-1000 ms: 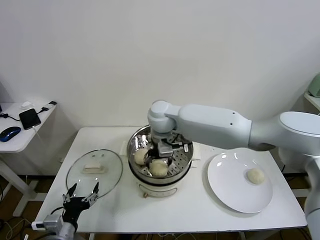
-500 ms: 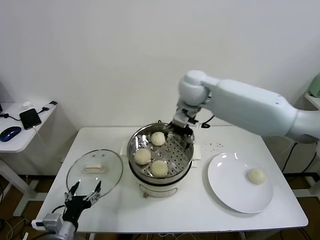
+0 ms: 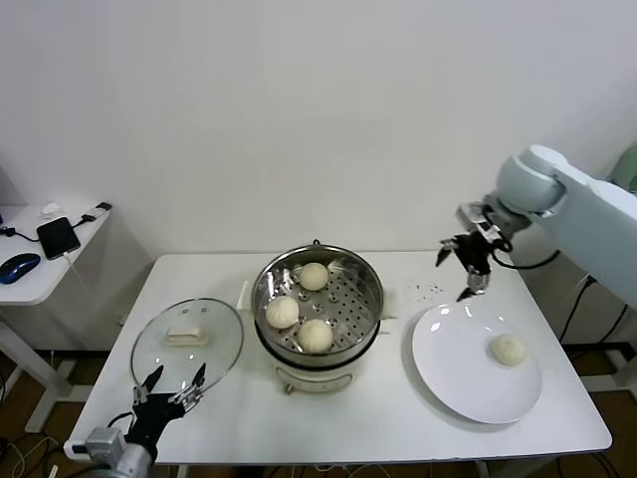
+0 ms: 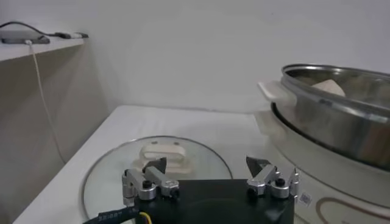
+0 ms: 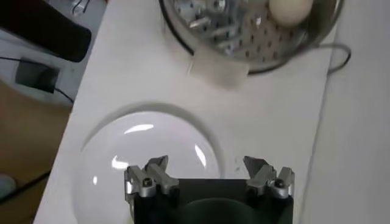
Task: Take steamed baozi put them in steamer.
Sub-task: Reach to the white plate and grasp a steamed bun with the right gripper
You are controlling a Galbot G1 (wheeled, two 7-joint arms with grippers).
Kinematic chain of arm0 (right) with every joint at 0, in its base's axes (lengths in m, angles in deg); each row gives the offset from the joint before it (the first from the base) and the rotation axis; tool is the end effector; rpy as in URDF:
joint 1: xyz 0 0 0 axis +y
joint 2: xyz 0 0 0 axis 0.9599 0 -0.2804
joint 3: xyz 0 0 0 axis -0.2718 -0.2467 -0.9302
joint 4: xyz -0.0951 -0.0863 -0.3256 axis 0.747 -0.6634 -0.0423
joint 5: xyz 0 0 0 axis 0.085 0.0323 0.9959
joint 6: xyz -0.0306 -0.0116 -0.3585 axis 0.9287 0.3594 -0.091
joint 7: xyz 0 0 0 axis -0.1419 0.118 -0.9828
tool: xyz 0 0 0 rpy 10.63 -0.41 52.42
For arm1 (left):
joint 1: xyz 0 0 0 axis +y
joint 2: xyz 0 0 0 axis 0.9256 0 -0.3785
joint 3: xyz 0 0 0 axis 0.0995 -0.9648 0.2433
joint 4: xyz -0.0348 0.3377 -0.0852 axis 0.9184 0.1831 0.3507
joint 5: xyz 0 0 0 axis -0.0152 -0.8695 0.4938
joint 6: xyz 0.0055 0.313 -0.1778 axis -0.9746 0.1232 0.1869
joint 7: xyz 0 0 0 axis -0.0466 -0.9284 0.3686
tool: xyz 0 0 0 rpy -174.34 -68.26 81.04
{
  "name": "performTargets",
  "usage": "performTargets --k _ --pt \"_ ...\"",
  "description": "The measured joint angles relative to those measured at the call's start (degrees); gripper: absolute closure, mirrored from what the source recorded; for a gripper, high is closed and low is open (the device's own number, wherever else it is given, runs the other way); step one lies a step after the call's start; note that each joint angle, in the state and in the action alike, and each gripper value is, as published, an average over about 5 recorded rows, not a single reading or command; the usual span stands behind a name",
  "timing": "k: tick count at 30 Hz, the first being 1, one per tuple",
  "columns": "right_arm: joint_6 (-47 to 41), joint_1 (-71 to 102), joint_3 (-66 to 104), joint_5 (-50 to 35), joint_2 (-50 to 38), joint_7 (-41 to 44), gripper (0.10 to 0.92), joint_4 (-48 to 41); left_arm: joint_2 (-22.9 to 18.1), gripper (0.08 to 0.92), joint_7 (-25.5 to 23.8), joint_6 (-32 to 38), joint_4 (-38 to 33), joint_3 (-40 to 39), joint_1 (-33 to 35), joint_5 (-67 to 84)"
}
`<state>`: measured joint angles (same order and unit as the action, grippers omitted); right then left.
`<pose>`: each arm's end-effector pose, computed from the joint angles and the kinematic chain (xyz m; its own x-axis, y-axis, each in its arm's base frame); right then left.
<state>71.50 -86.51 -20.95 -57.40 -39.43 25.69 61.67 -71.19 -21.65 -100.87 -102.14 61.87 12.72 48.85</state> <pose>0.5279 -0.1470 -0.0478 -0.1114 -0.1635 0.9802 -0.9676 -0.2071 -0.1445 0.1507 0.0979 -0.3131 -0.9232 0.0216 0.3837 -0.0164 0.9953 -0.0954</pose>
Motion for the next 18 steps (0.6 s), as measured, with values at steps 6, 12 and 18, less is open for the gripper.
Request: performTargets --k 6,12,18 --pt "5.2 9.7 9.3 7.1 0.0 0.5 0.203 -5.5 -0.1 0.177 -0.1 -0.2 0.1 0.5 0.6 0.2" --pt "8.8 16.0 15.5 11.8 0.1 0.8 0.203 -9.5 -0.2 0.177 -0.1 -0.2 0.3 0.8 1.1 0.3" --pt "10.9 21.0 20.0 14.8 -0.1 0.9 0.202 -11.8 0.1 0.177 -0.2 -0.2 0.7 1.1 1.1 0.4"
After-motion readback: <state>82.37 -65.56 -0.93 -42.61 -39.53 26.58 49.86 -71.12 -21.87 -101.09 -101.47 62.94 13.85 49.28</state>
